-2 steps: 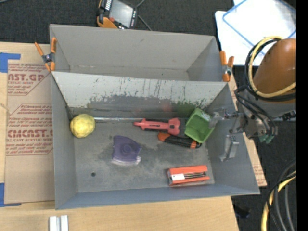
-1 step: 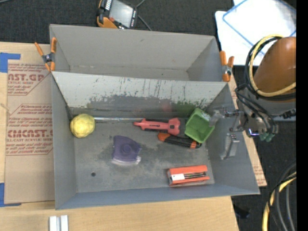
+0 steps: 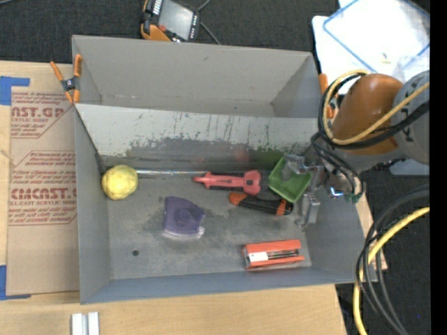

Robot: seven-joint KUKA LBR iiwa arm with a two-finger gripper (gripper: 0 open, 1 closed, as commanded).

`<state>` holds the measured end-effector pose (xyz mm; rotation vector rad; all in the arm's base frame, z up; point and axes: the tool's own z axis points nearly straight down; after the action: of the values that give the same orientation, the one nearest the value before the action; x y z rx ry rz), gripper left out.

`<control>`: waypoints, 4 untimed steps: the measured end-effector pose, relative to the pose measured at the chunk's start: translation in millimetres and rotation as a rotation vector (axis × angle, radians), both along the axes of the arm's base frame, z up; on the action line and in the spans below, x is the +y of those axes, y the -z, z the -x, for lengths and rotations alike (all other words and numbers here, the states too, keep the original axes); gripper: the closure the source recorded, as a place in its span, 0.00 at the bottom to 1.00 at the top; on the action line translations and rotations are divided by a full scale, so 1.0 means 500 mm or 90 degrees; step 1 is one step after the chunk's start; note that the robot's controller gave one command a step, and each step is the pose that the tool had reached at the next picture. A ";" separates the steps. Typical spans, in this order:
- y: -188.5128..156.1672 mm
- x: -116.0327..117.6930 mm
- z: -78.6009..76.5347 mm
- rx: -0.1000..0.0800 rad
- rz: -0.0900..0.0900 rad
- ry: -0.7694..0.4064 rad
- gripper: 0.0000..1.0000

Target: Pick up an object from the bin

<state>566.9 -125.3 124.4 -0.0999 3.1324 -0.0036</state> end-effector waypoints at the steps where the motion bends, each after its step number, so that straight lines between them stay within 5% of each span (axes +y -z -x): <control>1: -0.028 0.006 0.018 0.003 -0.001 -0.003 0.00; 2: 0.039 -0.025 -0.050 -0.024 -0.001 0.061 0.00; 3: 0.085 -0.028 0.030 -0.029 -0.002 0.176 0.00; 4: 0.083 0.012 -0.064 -0.030 0.022 -0.279 1.00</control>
Offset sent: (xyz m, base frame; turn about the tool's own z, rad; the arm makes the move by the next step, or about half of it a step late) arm 0.0240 -0.0148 -0.0186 0.0975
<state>599.0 -119.5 82.8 -0.7677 2.9903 -0.0559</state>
